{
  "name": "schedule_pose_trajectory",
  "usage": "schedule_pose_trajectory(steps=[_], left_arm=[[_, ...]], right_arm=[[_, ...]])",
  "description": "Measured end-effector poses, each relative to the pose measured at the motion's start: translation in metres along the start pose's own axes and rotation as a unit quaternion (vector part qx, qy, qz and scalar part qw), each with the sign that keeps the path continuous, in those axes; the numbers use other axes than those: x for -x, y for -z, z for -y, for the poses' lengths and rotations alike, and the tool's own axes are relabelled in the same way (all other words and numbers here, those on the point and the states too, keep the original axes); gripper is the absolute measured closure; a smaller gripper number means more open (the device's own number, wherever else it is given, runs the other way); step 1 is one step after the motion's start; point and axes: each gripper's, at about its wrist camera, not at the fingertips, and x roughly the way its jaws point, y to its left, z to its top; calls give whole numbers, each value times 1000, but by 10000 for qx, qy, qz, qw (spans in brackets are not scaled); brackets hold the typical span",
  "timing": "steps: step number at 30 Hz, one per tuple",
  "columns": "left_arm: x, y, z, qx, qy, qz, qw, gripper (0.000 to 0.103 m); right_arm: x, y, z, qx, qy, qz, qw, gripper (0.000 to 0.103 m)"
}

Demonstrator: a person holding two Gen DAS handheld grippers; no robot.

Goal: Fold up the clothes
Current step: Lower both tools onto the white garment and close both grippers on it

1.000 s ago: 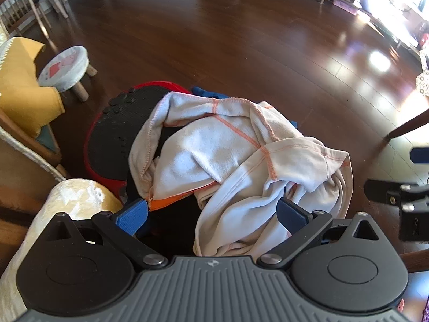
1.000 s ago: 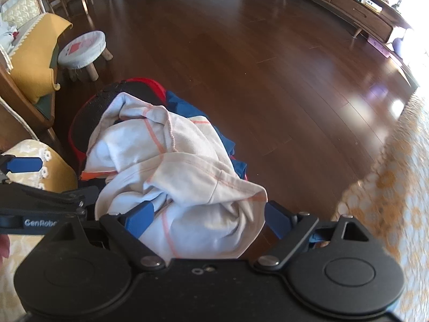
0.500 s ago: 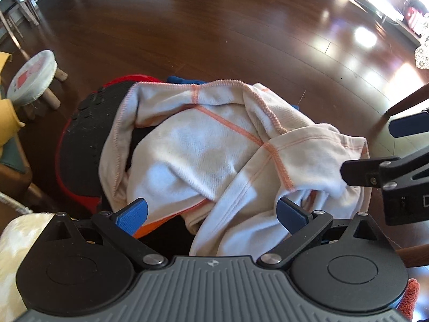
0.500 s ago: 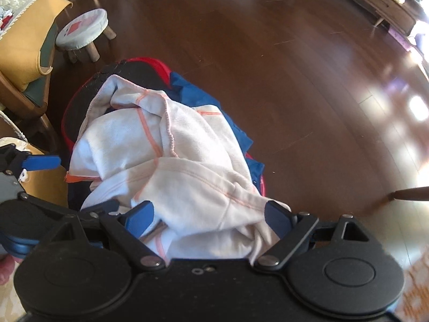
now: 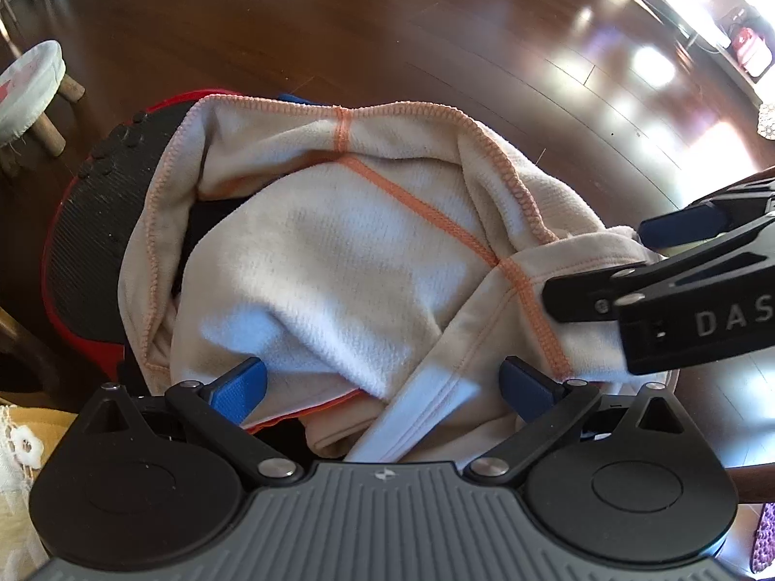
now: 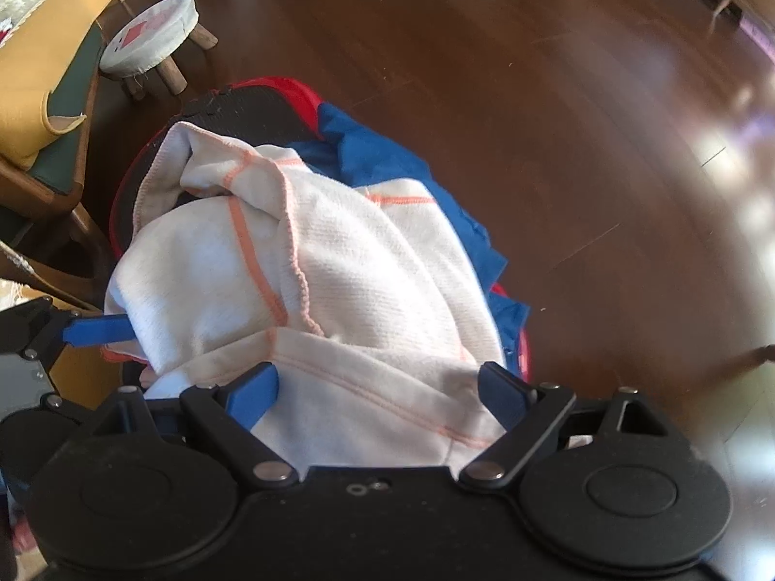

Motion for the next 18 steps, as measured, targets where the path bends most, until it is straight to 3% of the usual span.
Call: schedule_pose_trajectory(steps=[2, 6, 14, 18], left_arm=[[-1, 1, -1, 40, 62, 41, 10000, 4], [2, 0, -6, 173, 215, 92, 9996, 30], [9, -1, -6, 177, 247, 227, 9993, 31], [12, -1, -8, 315, 411, 271, 9983, 26]], right_arm=[[-2, 1, -2, 36, -3, 78, 10000, 0], [3, 4, -6, 265, -75, 290, 9992, 0], [10, 2, -4, 392, -206, 332, 9985, 0], [30, 6, -4, 342, -377, 595, 9969, 0]])
